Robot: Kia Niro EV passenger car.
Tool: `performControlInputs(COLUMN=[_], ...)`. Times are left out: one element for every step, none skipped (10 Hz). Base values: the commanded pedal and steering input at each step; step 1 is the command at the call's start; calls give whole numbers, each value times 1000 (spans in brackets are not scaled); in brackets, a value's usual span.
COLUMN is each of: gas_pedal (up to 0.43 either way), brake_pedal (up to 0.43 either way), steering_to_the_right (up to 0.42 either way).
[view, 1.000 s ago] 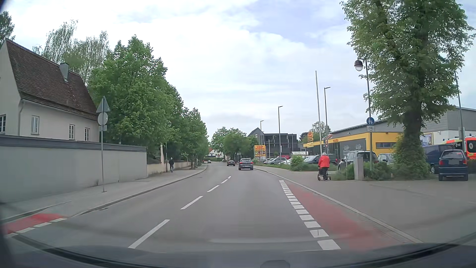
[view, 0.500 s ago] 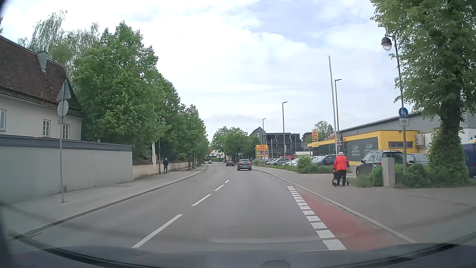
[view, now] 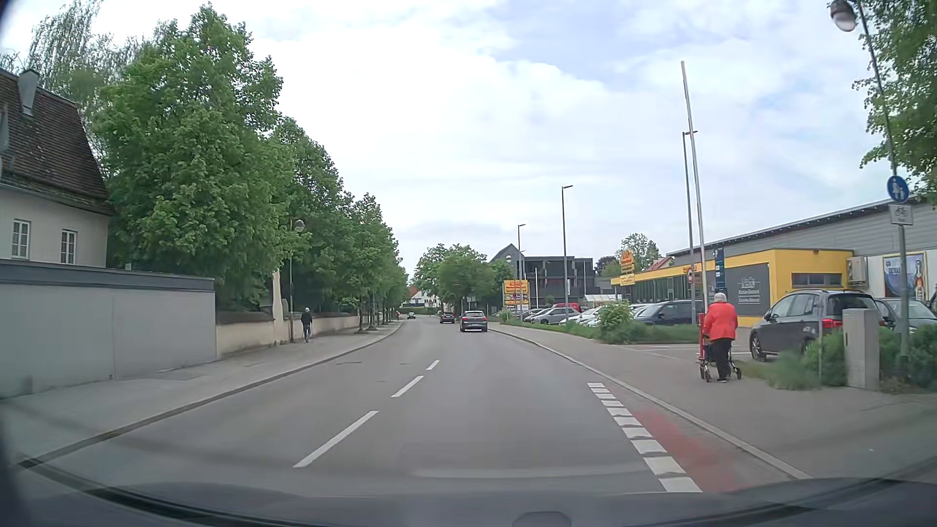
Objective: Follow the waypoints while adhering to traffic rules and regulations
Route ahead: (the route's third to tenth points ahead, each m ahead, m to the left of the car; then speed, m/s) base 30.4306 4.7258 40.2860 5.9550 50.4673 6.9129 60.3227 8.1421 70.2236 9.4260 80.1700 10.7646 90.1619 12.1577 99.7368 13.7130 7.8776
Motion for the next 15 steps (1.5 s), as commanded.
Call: performControlInputs(gas_pedal=[248,248,248,248,240,240,240,240,240,240,240,240,240,240,240], brake_pedal=[0,0,0,0,0,0,0,0,0,0,0,0,0,0,0], steering_to_the_right=[1,-1,-5,-8,-8,-7,-7,-8,-10,-12,-13,-15,-17,-20,-20])
